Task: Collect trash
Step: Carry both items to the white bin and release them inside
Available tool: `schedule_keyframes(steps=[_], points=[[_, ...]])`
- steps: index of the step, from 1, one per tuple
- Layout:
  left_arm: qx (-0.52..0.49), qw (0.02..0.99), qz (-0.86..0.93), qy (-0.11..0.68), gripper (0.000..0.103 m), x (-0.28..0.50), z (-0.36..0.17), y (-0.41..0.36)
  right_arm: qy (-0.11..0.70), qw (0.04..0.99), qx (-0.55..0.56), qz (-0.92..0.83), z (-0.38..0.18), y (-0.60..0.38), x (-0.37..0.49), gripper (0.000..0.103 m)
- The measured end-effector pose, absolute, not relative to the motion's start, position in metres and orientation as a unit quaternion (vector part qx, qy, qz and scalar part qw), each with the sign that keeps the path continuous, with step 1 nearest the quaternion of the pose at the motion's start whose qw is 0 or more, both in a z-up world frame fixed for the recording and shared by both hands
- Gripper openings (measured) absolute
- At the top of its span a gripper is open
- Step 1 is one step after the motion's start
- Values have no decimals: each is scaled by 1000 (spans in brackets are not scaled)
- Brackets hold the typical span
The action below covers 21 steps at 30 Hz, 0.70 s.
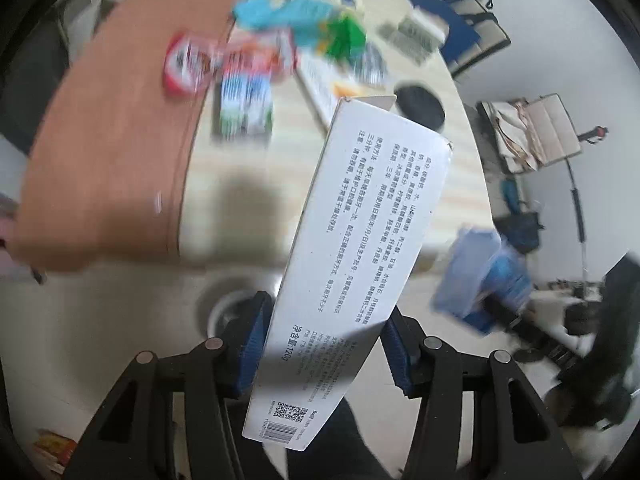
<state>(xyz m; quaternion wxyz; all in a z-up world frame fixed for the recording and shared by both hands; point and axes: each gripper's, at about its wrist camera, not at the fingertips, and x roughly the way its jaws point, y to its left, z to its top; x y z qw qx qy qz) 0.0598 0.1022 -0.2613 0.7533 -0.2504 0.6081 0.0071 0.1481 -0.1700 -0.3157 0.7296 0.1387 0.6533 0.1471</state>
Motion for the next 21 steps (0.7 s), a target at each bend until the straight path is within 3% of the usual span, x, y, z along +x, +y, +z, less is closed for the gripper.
schedule_keyframes(steps=[7, 15, 16, 17, 18, 21], points=[[-317, 662, 18, 679, 50, -10, -401, 108, 739, 649, 157, 87, -460, -182, 41, 7], [-340, 580, 45, 739, 52, -44, -622, 124, 783, 601, 149, 65, -665, -163, 4, 7], [-336, 577, 48, 743, 65, -45, -635, 125, 785, 598, 147, 66, -686, -159, 3, 8], [-330, 578, 52, 745, 84, -46, -655, 125, 789, 593, 143, 72, -714, -154, 2, 10], [-323, 579, 57, 747, 92, -44, -667, 123, 793, 588, 138, 76, -731, -149, 4, 10], [-283, 589, 79, 753, 95, -51, -693, 130, 804, 576, 118, 88, -776, -133, 2, 44]])
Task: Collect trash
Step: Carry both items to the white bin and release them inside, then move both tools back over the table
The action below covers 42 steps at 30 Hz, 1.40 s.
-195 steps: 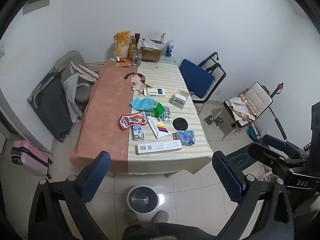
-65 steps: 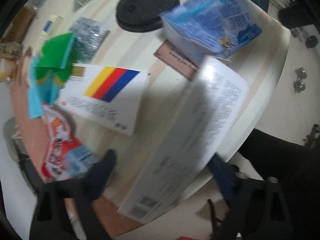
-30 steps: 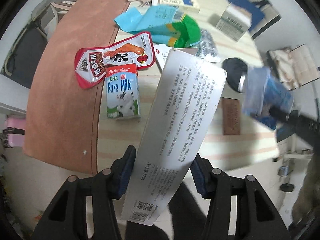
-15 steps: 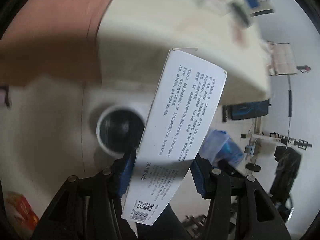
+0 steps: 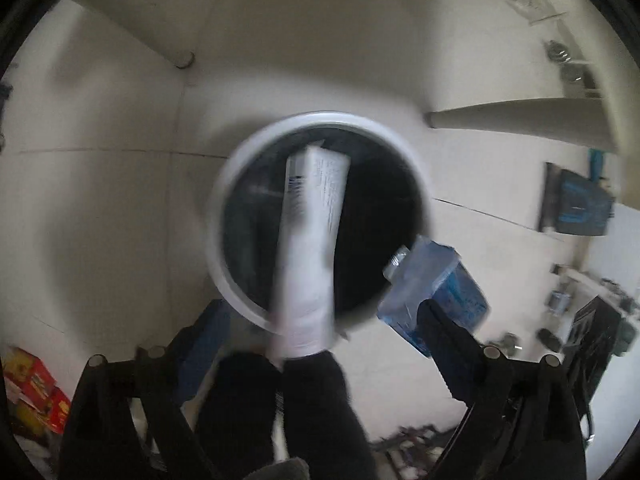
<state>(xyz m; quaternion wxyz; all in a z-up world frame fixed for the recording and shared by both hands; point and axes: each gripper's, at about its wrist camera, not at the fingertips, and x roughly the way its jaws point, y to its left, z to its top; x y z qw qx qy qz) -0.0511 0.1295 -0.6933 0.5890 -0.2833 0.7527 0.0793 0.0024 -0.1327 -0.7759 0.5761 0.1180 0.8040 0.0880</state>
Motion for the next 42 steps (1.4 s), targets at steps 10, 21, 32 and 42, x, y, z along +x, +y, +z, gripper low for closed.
schedule_keyframes(steps=[10, 21, 32, 42], points=[[-130, 632, 130, 753, 96, -55, -673, 121, 780, 622, -12, 71, -775, -113, -7, 100], [-112, 652, 132, 738, 96, -49, -609, 99, 756, 650, -42, 69, -700, -109, 2, 100], [-129, 671, 121, 720, 96, -60, -506, 95, 729, 677, -52, 84, -558, -103, -3, 100], [-126, 720, 112, 673, 96, -66, -350, 103, 712, 695, -3, 100, -390, -108, -9, 100]])
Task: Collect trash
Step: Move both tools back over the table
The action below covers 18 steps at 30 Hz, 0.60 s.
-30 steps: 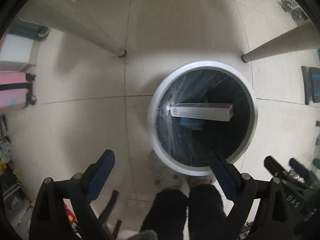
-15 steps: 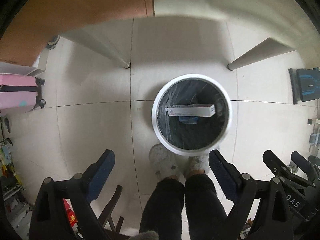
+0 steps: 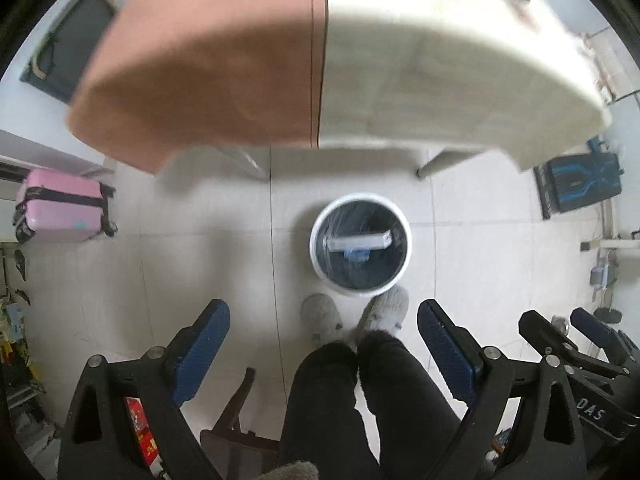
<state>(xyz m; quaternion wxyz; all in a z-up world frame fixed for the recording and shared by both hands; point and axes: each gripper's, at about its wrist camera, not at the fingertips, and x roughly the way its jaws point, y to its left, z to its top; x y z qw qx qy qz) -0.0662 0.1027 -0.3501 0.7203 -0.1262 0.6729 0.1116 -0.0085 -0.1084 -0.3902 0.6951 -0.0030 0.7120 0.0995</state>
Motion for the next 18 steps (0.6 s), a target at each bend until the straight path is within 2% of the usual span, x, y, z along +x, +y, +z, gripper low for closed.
schedule_keyframes(steps=[6, 7, 8, 11, 15, 18], points=[[-133, 763, 131, 618, 96, -26, -278, 123, 674, 729, 39, 116, -291, -106, 38, 100], [-133, 771, 136, 608, 97, -13, -265, 127, 666, 735, 42, 118, -276, -106, 52, 100], [-134, 776, 140, 601, 103, -2, -258, 130, 659, 741, 44, 121, -263, -106, 66, 100], [-135, 785, 151, 585, 103, 37, -241, 139, 637, 760, 46, 118, -233, -113, 117, 100], [-138, 784, 170, 581, 103, 98, -236, 149, 626, 771, 37, 108, -228, -115, 197, 100], [-153, 766, 188, 596, 103, 145, -249, 162, 636, 765, 30, 101, -247, -111, 269, 100]])
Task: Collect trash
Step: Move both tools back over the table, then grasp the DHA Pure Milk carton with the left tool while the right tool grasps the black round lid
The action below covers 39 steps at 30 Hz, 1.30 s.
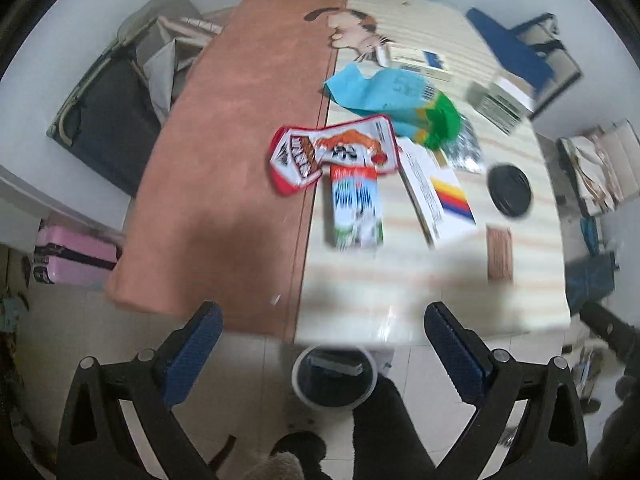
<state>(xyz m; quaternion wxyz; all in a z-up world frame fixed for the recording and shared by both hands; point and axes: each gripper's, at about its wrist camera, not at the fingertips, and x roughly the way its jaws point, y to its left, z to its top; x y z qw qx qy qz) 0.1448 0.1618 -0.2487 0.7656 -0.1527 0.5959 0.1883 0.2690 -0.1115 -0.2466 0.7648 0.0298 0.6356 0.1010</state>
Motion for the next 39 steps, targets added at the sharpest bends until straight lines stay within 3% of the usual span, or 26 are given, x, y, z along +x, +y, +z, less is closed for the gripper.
schedule_keyframes(steps=[9, 12, 16, 19, 22, 28, 39], points=[[-215, 692, 219, 653, 102, 237, -321, 193, 685, 722, 4, 98, -356, -78, 422, 100], [-227, 679, 221, 662, 85, 250, -342, 199, 696, 710, -10, 106, -381, -64, 445, 100], [-221, 668, 220, 675, 49, 258, -360, 200, 709, 695, -34, 113, -405, -48, 458, 100], [-207, 674, 220, 674, 47, 257, -361, 198, 698, 706, -53, 105, -405, -41, 457, 99], [-187, 681, 226, 671, 47, 258, -357, 192, 684, 719, -61, 110, -399, -38, 453, 88], [-157, 709, 237, 646, 47, 246, -326, 173, 665, 734, -62, 120, -378, -34, 435, 87], [-154, 769, 209, 584, 47, 174, -240, 158, 617, 770, -24, 161, -289, -49, 337, 87]])
